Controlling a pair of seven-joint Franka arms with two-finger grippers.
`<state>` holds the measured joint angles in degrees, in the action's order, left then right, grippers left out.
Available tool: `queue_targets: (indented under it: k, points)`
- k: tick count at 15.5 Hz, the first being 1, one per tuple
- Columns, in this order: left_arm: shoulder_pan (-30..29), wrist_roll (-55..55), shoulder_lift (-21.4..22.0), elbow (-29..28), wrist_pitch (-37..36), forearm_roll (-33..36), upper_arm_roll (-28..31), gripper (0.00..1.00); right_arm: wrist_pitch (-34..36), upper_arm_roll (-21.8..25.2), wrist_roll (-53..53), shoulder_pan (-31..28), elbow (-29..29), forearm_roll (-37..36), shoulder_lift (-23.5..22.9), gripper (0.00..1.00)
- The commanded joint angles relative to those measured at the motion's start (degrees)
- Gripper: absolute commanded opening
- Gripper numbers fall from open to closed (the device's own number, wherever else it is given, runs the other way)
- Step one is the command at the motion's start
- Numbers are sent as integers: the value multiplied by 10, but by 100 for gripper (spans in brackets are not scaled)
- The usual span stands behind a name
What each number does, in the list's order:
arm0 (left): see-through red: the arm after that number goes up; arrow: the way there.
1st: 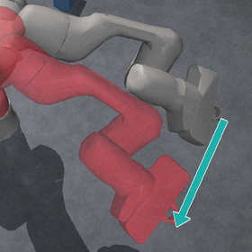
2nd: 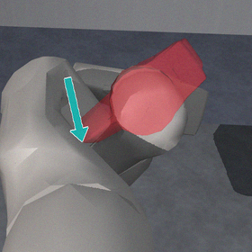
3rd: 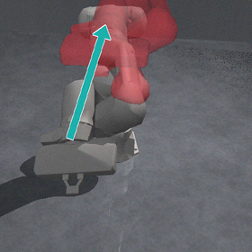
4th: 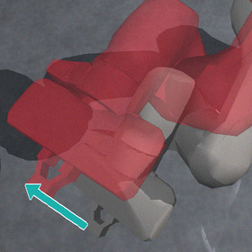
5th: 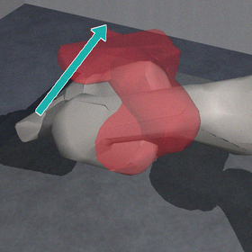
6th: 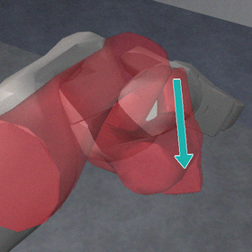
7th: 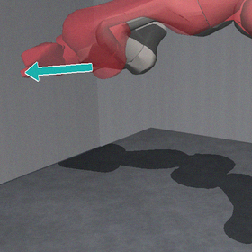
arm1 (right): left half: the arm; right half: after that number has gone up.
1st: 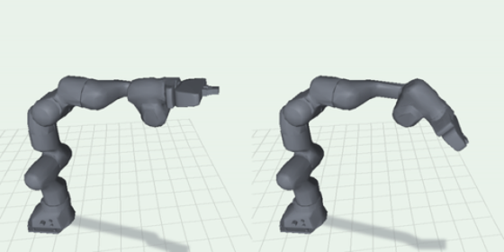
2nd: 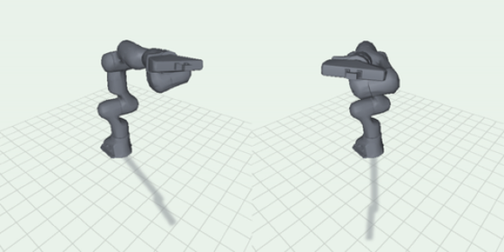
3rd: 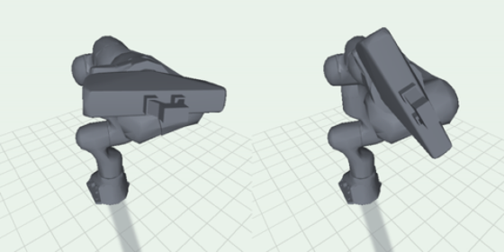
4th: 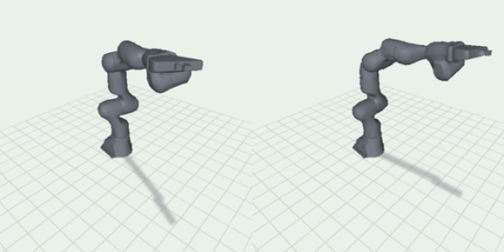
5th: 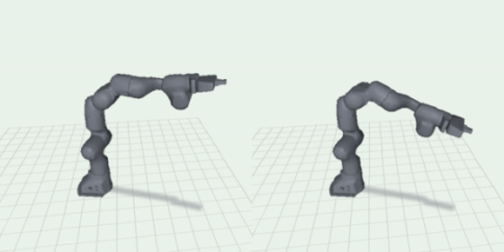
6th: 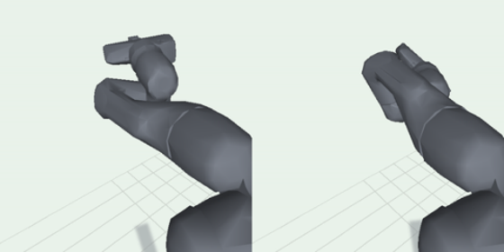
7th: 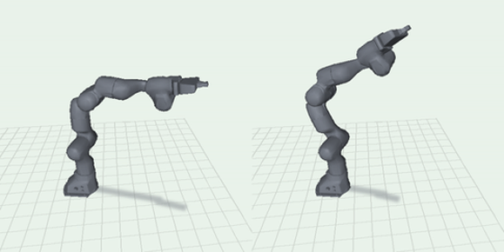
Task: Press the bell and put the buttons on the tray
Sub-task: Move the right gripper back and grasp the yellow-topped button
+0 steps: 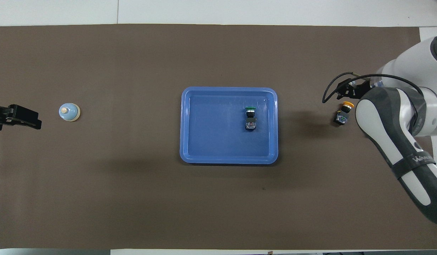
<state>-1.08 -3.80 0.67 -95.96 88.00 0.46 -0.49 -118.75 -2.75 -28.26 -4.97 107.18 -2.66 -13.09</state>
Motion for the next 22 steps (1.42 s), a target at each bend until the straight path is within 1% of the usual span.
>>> queue_targets:
  k: [1,4,9,12,13,14,15,16,17,20,22]
  points:
    - [0,5,6,2,-9,-5,1,100,-67,-7,5,-22,74,-7,26,100]
    - [0,5,6,2,-9,-5,1,100,-104,-7,-17,-22,74,-8,-1,100]
    - [0,5,6,2,-9,-5,1,100,-162,-7,-60,-6,77,-9,-53,100]
    - [0,5,6,2,-9,-5,1,100,-163,-7,-65,-5,79,-15,-58,100]
    - [0,5,6,2,-9,-5,1,100,-169,-7,-65,-5,91,-15,-57,100]
    - [0,5,6,2,-9,-5,1,100,-180,-7,-64,-5,100,-15,-55,85]
    - [0,5,6,2,-9,-5,1,100,-179,-7,-62,-5,101,-16,-55,57]
    - [0,5,6,2,-9,-5,1,100,-171,-7,-59,-5,100,-16,-55,22]
    - [0,5,6,2,-9,-5,1,100,-163,-8,-58,-5,100,-16,-54,0]
    - [0,5,6,2,-9,-5,1,100,-114,-9,-58,-3,90,-16,-42,0]
    - [0,5,6,2,-9,-5,1,100,-76,-9,-57,8,67,-16,-34,0]
